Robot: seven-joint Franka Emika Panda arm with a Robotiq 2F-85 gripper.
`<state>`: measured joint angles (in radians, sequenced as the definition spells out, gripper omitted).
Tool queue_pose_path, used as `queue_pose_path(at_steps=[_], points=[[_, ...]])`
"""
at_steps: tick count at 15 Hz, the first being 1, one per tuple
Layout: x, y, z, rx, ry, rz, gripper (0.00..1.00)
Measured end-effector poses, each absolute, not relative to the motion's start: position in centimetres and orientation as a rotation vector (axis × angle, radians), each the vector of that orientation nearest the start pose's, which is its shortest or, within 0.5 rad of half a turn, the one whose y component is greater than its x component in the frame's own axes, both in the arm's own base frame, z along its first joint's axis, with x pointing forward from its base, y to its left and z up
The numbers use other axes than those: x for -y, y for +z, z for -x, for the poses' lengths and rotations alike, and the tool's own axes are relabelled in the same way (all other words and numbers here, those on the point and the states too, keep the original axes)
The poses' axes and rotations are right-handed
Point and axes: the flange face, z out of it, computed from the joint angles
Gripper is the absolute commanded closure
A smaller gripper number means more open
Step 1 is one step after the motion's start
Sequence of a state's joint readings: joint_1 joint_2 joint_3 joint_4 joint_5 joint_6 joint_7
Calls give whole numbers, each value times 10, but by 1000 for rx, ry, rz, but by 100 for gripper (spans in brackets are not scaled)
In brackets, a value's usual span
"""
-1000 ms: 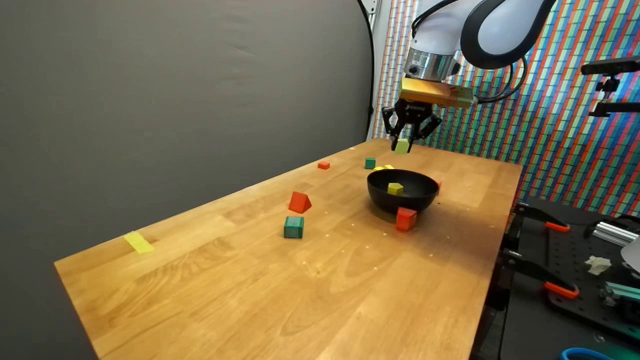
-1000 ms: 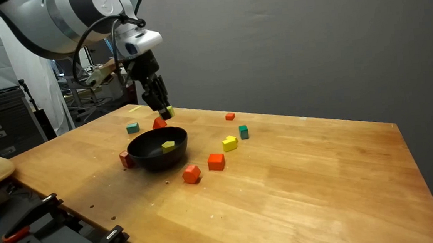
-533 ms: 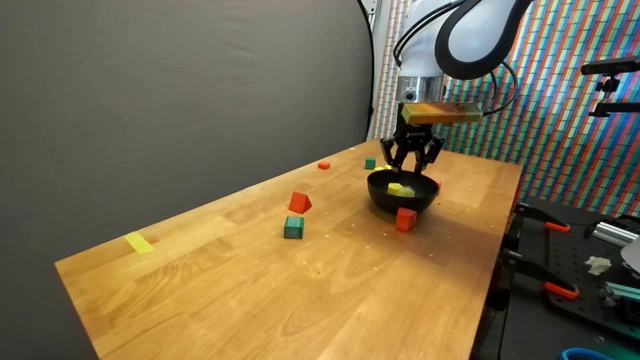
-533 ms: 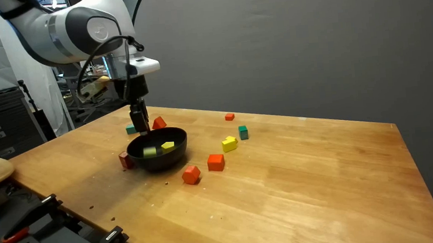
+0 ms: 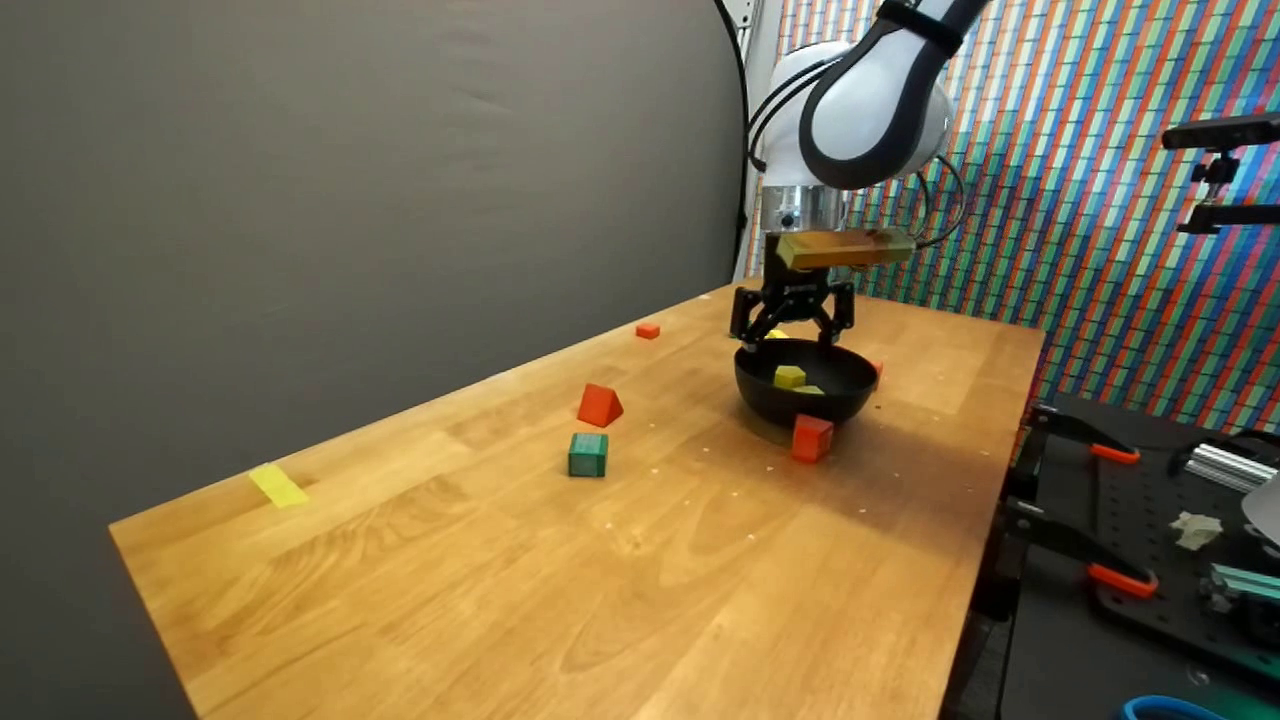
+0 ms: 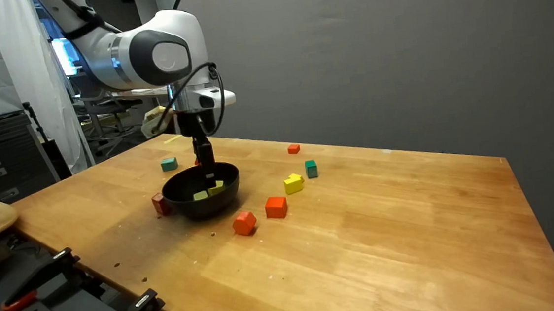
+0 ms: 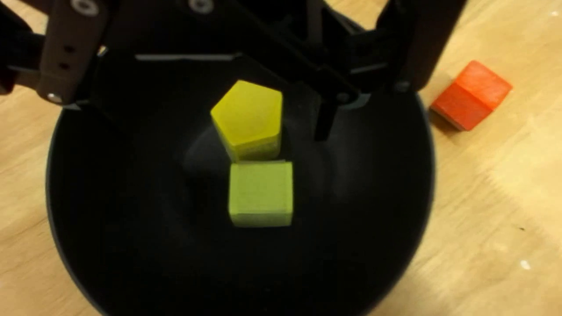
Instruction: Put the blocks in the bowl
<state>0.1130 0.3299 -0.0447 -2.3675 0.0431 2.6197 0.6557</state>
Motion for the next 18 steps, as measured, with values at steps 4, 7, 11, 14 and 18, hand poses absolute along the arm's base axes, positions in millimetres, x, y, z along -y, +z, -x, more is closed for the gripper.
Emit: queue_pose_path(at_steps=[4,7,11,14,18], points=[[-46,158,-533,-876,142,2970,0],[-48,145,-558,-888,126,2949,0],[-45,143,-582,-926,87,2917,0],[-40,155,-589,-886,32,2955,0],[-46,202,-585,-677,-90,3112,0]])
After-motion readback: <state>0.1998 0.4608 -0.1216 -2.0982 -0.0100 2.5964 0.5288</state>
